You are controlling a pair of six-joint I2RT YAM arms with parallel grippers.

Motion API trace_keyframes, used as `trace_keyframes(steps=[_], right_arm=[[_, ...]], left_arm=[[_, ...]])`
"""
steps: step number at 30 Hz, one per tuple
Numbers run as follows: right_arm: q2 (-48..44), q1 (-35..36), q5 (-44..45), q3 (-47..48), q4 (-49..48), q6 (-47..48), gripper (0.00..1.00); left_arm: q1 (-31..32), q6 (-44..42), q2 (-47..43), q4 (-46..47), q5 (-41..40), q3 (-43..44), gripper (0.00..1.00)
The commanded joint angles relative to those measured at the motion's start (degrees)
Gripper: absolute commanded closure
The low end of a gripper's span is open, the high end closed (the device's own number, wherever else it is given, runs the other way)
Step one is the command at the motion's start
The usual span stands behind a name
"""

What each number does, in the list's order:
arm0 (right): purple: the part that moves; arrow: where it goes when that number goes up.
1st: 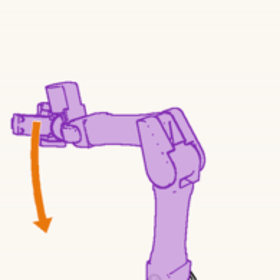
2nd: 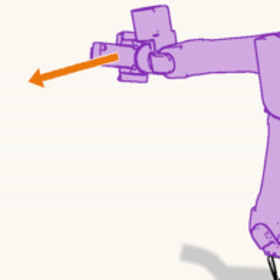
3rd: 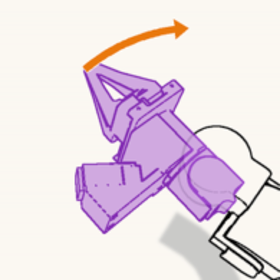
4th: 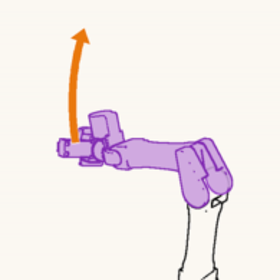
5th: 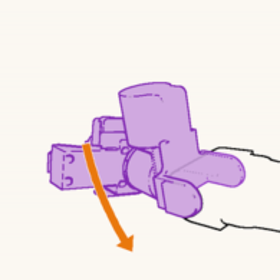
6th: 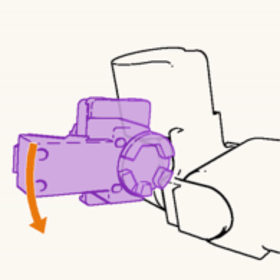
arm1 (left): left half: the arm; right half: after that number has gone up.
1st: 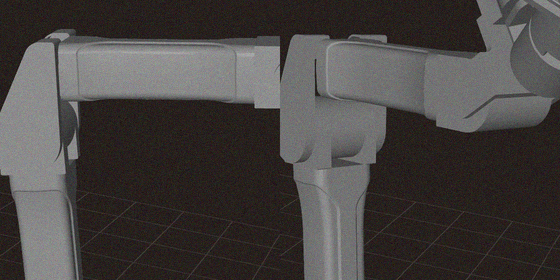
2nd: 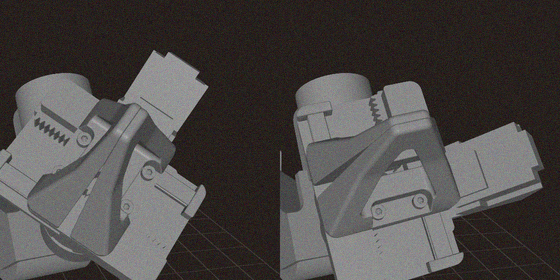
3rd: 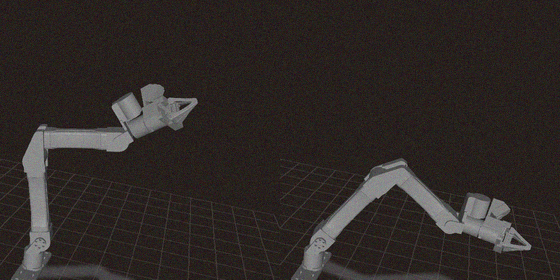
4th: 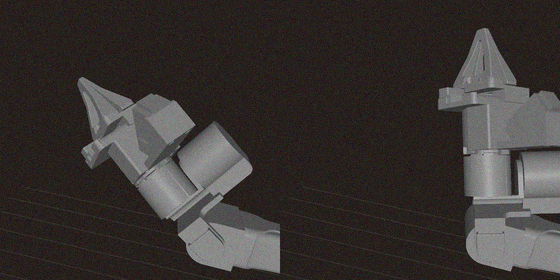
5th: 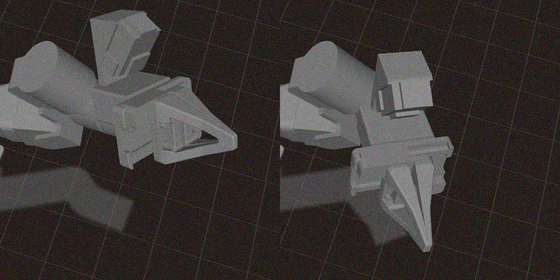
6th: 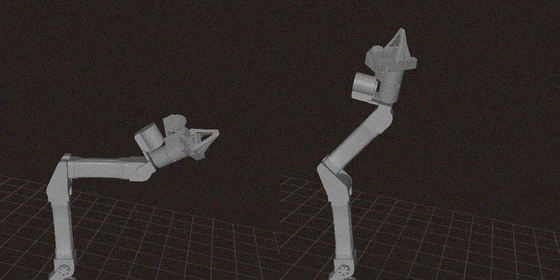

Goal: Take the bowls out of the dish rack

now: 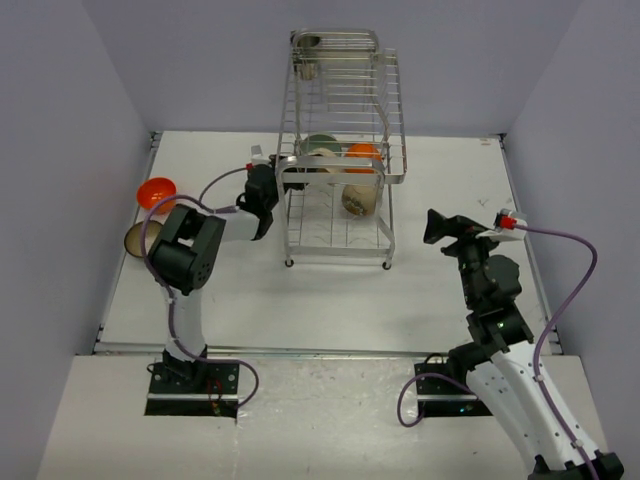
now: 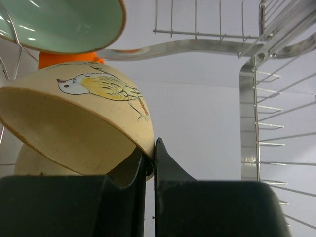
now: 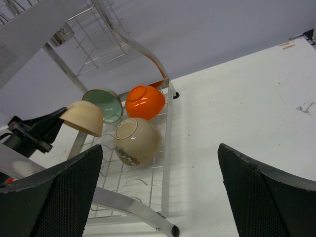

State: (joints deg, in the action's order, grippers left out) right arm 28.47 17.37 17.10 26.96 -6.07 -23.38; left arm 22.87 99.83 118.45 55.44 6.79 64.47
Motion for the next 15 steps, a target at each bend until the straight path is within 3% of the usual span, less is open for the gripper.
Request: trace_keyframes(steps=[1, 6, 8, 9, 11, 12, 13, 15], right_arm=[[-0.08, 0.12, -0.32, -0.07, -2.28, -0.44, 0.01], [-0.87, 0.12, -0.84, -0.15, -2.28, -0.62, 0.01], [-1.05, 0.12, -1.02, -0.15, -2.20, -0.62, 0.01], [-1.22, 0.12, -1.11, -0.07, -2.20, -0.71, 0.01], [-1.40, 0.12, -1.37, 0.02, -1.93, -0.71, 0.01], [-1.49, 0.12, -1.37, 0.02, -1.93, -0.71, 0.01], [-1.57, 0.12, -1.37, -0.07, -2.02, -0.79, 0.01], [-1.57, 0.12, -1.63, -0.07, -2.02, -0.88, 0.01]], left_arm=[[-1.60, -9.64, -11.39, -4.86, 2.79, 0.66, 1.00], [-5.38, -21.14, -17.99, -21.49, 2.97, 2.23, 1.00], [-8.01, -25.10, -20.62, -32.63, 2.01, 3.99, 1.00], [-8.89, -31.22, -21.07, -39.03, 1.22, 8.79, 1.00], [-11.44, -39.92, -22.47, -61.24, -4.29, 15.47, 1.00], [-11.45, -42.33, -22.48, -61.33, -5.98, 17.60, 1.00], [-12.49, -44.61, -21.78, -71.77, -8.34, 20.58, 1.00], [-13.38, -51.53, -20.11, -80.71, -14.94, 29.08, 1.00]])
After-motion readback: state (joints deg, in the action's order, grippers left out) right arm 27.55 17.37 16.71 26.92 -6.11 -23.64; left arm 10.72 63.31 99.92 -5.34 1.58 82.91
